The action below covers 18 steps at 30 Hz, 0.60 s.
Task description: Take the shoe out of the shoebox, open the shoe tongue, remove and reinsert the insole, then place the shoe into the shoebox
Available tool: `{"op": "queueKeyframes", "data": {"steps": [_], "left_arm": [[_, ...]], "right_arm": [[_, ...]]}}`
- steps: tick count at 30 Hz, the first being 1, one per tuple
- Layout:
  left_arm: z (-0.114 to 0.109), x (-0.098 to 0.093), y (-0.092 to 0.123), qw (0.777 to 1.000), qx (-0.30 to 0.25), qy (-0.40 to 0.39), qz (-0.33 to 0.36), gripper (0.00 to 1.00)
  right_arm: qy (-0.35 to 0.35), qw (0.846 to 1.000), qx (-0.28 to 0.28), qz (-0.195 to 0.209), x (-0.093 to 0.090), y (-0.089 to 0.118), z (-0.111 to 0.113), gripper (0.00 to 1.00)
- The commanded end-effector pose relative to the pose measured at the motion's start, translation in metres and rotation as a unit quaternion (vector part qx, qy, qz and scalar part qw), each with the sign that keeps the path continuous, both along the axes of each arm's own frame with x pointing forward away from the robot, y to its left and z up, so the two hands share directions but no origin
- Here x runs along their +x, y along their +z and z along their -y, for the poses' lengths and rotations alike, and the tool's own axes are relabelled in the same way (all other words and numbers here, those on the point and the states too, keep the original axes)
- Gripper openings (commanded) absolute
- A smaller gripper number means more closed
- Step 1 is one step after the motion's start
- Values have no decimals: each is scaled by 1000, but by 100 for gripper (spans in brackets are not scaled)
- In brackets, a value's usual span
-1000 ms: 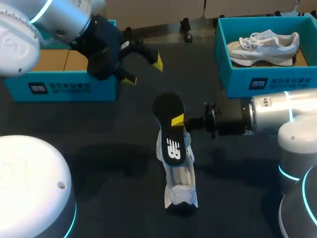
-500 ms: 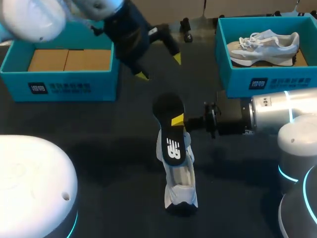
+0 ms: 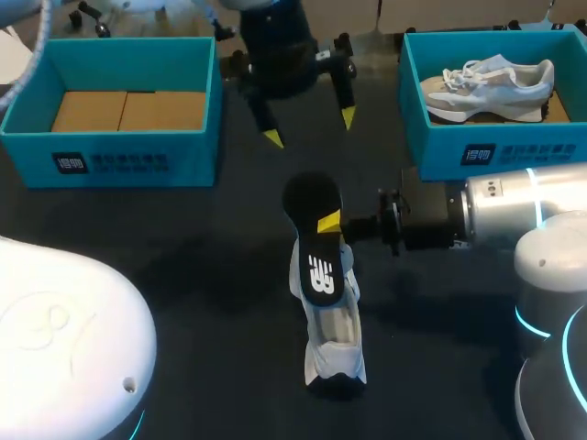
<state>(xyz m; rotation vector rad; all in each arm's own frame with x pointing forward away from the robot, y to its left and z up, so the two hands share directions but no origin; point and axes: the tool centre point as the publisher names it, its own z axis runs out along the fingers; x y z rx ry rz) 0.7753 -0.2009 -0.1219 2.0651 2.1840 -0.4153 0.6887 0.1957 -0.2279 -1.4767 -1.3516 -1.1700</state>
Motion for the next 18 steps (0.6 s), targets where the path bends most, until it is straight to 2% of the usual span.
{"op": "queueKeyframes", "data": {"steps": [1,5,9,12,18], "left_arm": [[2,2,-10,1000,11,-3,0,100],[-11,2,-7,996,-83,-12,-14,100],[-24,0,-7,988,-148,-18,-31,100],[-36,-3,-7,974,-222,-23,-38,100],[-51,-13,-27,947,-322,16,-20,100]], "right_arm": [[0,1000,-3,-1,0,0,-1,0],[0,1000,-3,-1,0,0,-1,0],[0,1000,-3,-1,0,0,-1,0],[0,1000,-3,-1,0,0,-1,0],[0,1000,-3,-1,0,0,-1,0]]}}
